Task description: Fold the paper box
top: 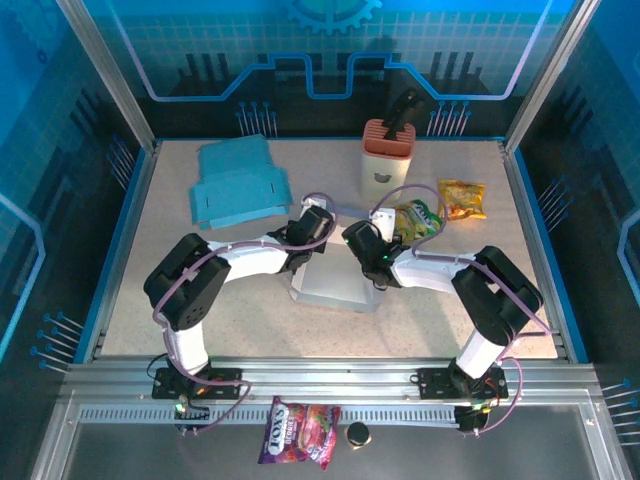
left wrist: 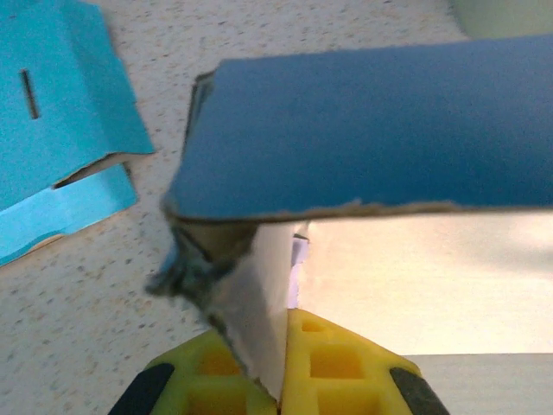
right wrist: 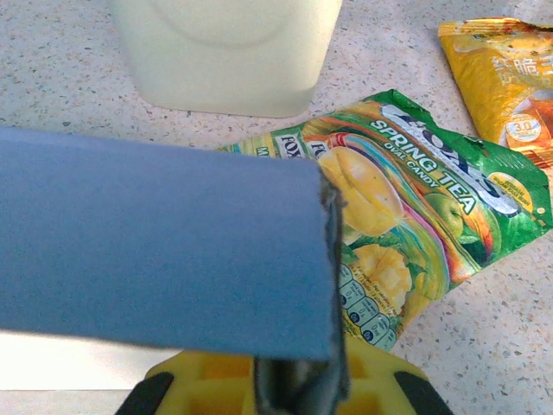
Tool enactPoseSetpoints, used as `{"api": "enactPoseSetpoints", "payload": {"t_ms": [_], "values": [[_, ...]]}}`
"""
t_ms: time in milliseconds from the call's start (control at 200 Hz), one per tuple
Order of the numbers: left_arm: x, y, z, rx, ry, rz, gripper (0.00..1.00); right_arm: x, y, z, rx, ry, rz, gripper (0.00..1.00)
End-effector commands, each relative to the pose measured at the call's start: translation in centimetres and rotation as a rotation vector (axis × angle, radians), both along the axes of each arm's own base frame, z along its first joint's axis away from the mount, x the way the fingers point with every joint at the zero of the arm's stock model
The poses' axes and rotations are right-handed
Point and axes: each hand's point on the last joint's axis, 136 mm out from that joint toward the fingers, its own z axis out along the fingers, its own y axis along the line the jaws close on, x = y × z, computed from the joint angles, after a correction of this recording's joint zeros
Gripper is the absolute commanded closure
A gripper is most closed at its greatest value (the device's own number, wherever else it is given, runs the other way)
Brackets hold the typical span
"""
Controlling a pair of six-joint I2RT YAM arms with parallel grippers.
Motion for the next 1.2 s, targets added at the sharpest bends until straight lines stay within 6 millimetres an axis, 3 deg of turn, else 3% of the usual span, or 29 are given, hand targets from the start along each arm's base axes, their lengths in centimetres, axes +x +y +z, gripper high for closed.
{"api": "enactPoseSetpoints", "payload": {"t_ms": [0,525,725,880,981,1081,1196], "values": [[-1.8,2.5,-3.1,0.227,0.114,0.067,1.0,-1.4,0.4,-3.4,-0.007,0.14,0.046,1.0],[-1.5,3.4,-3.6,0.3,0.148,0.136,1.0,-1.3,0.4,-3.8,0.02,0.139,0.059,1.0],[-1.3,1.4,-2.6,0.136,0.1,0.045,1.0,-1.3,0.1,-3.9,0.025,0.139,0.057,1.0],[-0.8,0.1,-1.8,0.014,0.092,-0.043,0.84,-1.3,0.1,-3.9,0.028,0.136,0.056,1.0],[-0.4,-0.5,-2.1,-0.023,0.112,-0.08,0.81,-1.3,0.1,-3.9,0.027,0.136,0.057,1.0],[0.0,-0.4,-2.7,-0.023,0.131,-0.079,0.83,-1.2,0.1,-3.9,0.027,0.135,0.057,1.0],[0.3,0.8,-2.7,0.023,0.118,-0.015,0.98,-1.2,0.1,-3.8,0.026,0.134,0.057,1.0]]}}
